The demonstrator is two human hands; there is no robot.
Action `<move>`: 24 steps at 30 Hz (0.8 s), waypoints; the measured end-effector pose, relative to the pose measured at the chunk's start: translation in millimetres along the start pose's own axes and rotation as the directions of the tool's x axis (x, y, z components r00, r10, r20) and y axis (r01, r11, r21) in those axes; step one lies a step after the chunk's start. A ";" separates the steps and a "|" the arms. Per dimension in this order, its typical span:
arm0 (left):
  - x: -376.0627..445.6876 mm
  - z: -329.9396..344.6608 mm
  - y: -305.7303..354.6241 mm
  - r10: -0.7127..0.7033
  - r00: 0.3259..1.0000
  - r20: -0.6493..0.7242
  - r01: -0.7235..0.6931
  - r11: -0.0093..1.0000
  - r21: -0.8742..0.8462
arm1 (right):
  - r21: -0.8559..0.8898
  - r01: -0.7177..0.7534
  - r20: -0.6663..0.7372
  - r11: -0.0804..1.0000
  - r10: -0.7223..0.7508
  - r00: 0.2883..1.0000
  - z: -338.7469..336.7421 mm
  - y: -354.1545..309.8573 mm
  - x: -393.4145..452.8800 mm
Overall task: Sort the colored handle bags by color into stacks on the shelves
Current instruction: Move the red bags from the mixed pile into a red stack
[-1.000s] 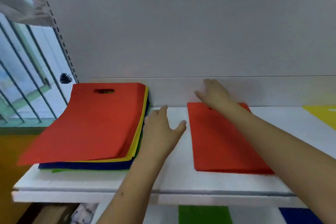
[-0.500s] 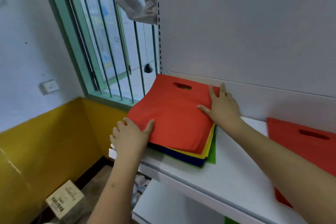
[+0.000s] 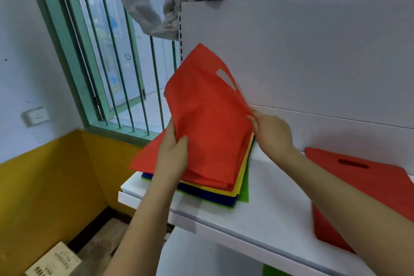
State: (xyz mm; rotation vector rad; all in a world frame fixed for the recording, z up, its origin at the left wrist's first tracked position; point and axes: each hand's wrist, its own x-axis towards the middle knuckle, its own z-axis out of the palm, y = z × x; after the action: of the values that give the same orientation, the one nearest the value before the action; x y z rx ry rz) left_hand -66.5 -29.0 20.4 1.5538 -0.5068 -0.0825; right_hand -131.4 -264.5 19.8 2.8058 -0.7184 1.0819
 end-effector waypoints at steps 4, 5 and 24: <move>19.1 17.1 26.5 -0.112 0.967 0.227 0.230 0.767 -0.599 | 0.481 -0.194 0.065 0.855 0.186 0.980 -44.9 47.8 -1.4; 18.0 27.3 31.9 -0.109 0.963 0.247 0.243 0.753 -0.612 | 0.577 -0.239 0.073 0.781 0.242 0.968 -57.0 62.4 -3.1; -113.6 218.7 -47.8 -0.050 0.799 0.599 -0.340 0.784 0.519 | 0.081 -0.681 0.365 0.728 0.614 0.700 -100.3 319.4 -154.2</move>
State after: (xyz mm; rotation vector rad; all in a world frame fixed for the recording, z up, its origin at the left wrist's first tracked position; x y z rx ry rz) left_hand -234.4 -193.1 -68.7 2.1169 -1.2574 -0.3088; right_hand -433.9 -465.9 -41.6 2.9984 -1.8584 0.7794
